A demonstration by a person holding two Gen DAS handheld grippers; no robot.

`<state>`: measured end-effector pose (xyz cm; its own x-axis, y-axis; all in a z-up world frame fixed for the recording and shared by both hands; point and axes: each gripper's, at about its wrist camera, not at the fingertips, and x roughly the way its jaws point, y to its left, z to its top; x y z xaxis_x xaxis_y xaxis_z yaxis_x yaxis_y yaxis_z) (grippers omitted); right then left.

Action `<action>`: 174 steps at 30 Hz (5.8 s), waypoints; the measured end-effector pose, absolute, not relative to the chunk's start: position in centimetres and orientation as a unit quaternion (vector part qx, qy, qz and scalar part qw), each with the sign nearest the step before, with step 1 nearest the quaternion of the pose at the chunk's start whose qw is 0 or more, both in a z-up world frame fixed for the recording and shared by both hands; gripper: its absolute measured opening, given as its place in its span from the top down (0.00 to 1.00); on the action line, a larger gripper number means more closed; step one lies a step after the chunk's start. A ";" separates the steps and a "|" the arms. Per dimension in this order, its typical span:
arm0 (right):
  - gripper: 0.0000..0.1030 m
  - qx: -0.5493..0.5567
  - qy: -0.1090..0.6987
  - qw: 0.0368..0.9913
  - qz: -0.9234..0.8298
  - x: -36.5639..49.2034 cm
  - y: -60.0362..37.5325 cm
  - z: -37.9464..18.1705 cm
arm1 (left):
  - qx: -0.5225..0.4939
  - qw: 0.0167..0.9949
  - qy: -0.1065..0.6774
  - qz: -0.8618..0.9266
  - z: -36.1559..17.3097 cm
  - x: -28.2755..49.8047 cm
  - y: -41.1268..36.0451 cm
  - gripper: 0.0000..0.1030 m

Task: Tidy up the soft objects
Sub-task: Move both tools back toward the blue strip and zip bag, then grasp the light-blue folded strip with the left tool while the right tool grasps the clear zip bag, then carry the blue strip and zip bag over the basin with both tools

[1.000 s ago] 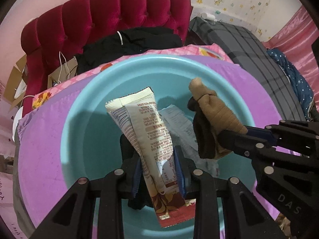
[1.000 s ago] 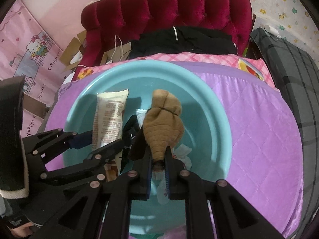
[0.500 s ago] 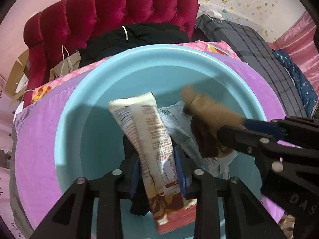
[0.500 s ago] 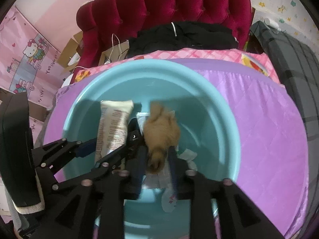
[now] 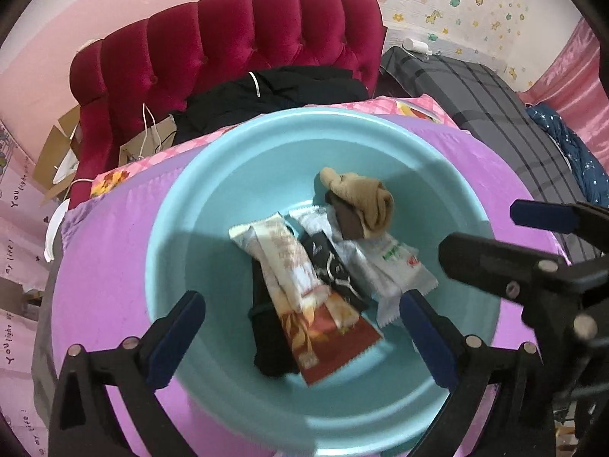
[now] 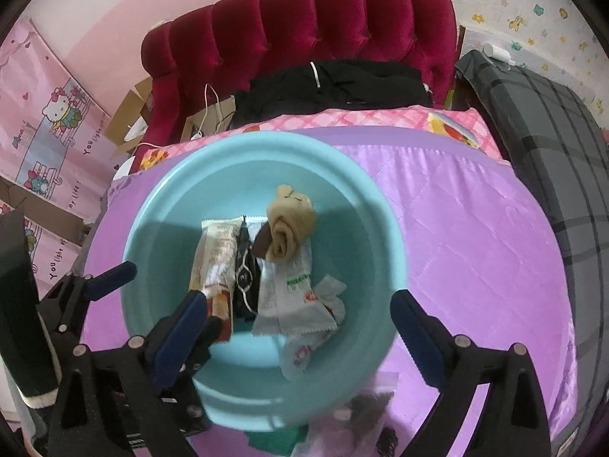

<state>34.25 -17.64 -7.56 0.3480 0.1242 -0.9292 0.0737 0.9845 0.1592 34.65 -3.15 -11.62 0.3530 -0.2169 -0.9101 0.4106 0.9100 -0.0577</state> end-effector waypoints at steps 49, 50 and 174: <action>0.00 0.053 0.531 0.846 0.001 11.0 -21.4 -8.0 | 0.067 0.838 0.522 -0.143 -12.5 11.6 7.1 0.00; 0.00 0.056 0.533 0.845 -0.001 10.7 -21.5 -8.5 | 0.065 0.838 0.523 -0.142 -12.8 11.4 7.3 0.00; 0.81 0.053 0.536 0.840 0.065 19.0 -16.0 -2.2 | 0.071 0.820 0.516 -0.238 -6.4 19.6 -0.9 0.82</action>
<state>18.97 -16.04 -2.25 0.4169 0.1668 -0.8935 -0.0527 0.9858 0.1595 19.62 -0.90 -6.41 0.3539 -0.3166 -0.8801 0.4625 0.8771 -0.1296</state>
